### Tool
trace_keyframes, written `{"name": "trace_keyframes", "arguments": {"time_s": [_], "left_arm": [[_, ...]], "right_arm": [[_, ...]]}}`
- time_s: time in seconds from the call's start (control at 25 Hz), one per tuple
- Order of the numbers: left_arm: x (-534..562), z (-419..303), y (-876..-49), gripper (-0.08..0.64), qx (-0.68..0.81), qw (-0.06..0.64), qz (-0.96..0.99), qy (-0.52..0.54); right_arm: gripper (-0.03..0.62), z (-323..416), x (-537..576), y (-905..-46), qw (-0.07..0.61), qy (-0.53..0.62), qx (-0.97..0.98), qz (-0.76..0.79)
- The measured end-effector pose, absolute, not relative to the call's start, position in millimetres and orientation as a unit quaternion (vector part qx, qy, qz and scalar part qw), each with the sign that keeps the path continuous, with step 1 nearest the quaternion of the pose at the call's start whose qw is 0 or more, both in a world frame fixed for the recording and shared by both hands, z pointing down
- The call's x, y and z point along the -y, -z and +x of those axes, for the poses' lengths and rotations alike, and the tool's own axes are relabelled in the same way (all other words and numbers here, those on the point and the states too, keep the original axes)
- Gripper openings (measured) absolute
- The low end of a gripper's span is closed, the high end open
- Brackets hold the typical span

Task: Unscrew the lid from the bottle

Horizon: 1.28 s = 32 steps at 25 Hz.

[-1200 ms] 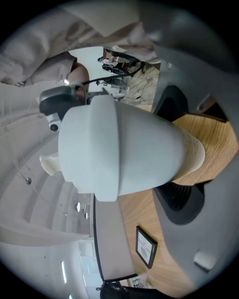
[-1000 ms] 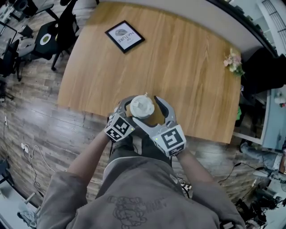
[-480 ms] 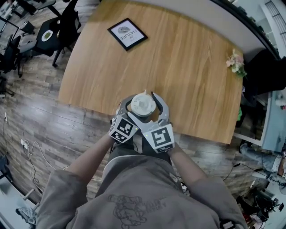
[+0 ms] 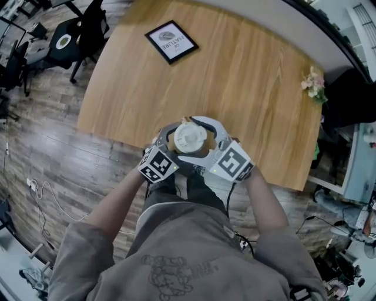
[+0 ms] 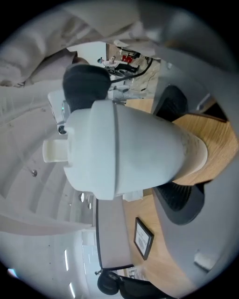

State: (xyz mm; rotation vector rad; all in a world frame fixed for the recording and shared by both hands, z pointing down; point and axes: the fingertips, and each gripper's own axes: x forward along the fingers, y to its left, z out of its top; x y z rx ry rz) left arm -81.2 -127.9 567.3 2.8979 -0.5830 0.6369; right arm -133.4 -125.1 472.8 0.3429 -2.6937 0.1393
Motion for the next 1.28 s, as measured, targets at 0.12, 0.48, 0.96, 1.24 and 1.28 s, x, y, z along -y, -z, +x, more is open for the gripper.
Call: {"name": "trace_keyframes", "arguments": {"time_s": [0.12,0.48,0.96,1.24,1.28], "left_arm": [[126,-84,-570,0.391,0.162,0.056,0.961,-0.217],[124,-86,-571,0.393,0.146,0.049,0.959,-0.237],[113,-117,-549,0.390,0.175,0.073,0.944,-0.268],[112,-146,-518,0.264,0.204,0.072,0.932,-0.291],[111,-150,-512,0.247,0.209,0.073,0.931,-0.289]], "right_arm": [[0.446,-138,122,-473,0.210,-0.048,0.974,0.065],[0.448,-137,120,-468,0.214,-0.047,0.973,0.076],[0.448,-133,124,-400,0.147,-0.073,0.978,0.129],[0.448,-125,138,-339,0.102,-0.060,0.976,0.184],[0.448,-123,140,-329,0.094,-0.055,0.975,0.191]]}}
